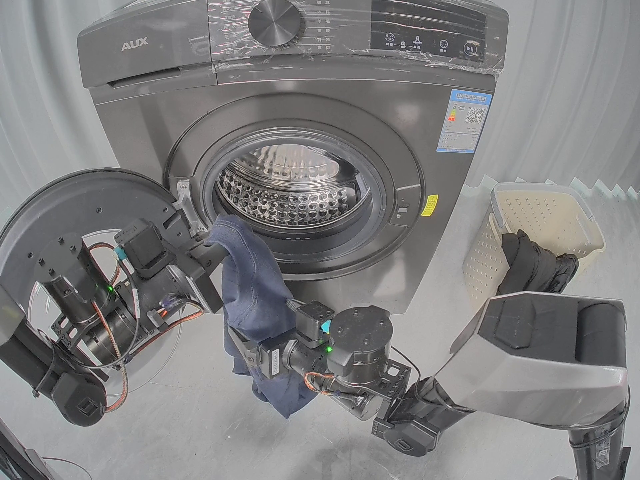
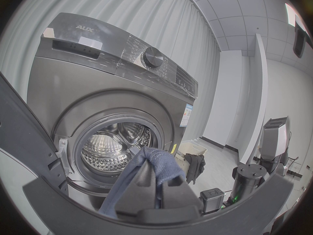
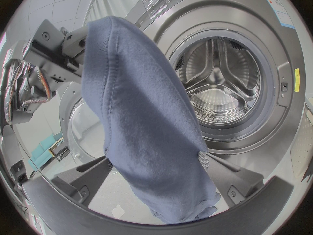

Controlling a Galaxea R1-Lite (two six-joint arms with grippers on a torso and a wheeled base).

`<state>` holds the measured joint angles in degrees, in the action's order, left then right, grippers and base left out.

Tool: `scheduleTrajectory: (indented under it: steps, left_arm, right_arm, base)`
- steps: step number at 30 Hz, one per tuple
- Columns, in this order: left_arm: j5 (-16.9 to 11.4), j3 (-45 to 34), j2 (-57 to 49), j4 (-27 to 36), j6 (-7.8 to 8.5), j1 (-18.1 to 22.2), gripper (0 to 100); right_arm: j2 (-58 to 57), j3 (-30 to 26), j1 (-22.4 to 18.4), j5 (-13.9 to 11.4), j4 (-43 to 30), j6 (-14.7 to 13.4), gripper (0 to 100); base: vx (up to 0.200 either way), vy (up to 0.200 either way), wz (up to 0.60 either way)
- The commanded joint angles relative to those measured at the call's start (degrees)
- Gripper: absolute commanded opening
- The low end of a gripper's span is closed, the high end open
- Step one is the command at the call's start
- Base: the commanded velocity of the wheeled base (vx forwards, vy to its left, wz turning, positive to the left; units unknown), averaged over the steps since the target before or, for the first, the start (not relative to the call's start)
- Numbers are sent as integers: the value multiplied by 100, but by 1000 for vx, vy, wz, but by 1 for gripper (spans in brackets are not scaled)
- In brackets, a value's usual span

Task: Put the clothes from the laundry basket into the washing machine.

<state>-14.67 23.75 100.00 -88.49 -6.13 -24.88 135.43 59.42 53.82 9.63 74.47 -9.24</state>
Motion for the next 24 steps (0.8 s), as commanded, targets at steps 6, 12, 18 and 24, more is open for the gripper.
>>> scheduleTrajectory:
  steps: [6,12,18,24]
  left_arm:
    - [-1,-10,37,-1,-11,62,0]
    - [-1,-2,55,-1,-2,80,0]
    - [-1,-19,37,-1,-2,80,0]
    - [-1,-19,20,-1,-2,71,0]
  right_arm:
    - [-359,-246,14,100,6,-34,0]
    - [-992,-835,-135,92,-12,-25,0]
    - [-1396,-1196,-662,21,-170,19,0]
    - [-1405,-1257,-873,-84,15,54,0]
  base:
    - [0,0,0]
    - [0,0,0]
    - [0,0,0]
    - [0,0,0]
